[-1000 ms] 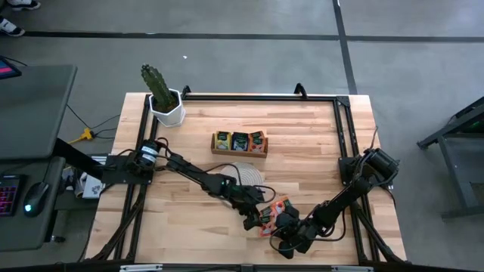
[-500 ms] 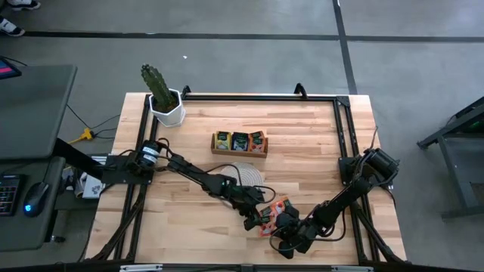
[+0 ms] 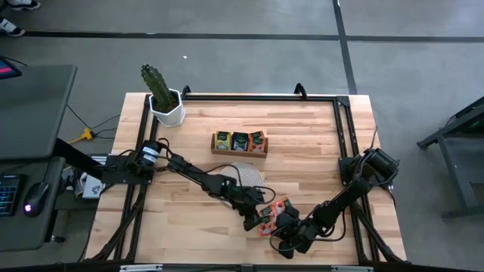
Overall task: Pick & Place Tea
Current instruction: Put the orange tea bag into the right section of the wooden organizer
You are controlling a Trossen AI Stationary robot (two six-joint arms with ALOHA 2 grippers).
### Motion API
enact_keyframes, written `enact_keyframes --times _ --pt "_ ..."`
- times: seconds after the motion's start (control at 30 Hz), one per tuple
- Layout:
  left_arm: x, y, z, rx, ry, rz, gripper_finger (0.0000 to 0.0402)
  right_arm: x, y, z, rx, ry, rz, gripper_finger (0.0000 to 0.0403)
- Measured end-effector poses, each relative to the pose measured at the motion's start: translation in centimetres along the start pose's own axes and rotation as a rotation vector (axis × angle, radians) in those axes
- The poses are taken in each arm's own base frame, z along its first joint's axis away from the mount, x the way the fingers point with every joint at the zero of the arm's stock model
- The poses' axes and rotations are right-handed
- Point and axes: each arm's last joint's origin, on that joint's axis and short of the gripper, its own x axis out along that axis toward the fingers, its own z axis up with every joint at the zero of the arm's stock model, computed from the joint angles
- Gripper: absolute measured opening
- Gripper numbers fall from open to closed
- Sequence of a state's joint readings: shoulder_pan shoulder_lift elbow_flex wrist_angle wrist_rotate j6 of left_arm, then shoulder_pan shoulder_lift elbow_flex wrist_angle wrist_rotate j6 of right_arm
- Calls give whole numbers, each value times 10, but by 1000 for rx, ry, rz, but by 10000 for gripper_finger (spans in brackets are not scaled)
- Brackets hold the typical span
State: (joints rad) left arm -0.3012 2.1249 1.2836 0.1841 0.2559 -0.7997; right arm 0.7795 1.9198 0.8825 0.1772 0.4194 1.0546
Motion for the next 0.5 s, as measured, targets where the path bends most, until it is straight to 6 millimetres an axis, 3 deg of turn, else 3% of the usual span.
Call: enact_keyframes --times 0.1,0.5 --pt "0 0 0 14 -2 4 8 0 0 0 0 -2 -1 0" --pt "0 1 0 43 -15 22 1 -1 2 2 14 -5 26 0"
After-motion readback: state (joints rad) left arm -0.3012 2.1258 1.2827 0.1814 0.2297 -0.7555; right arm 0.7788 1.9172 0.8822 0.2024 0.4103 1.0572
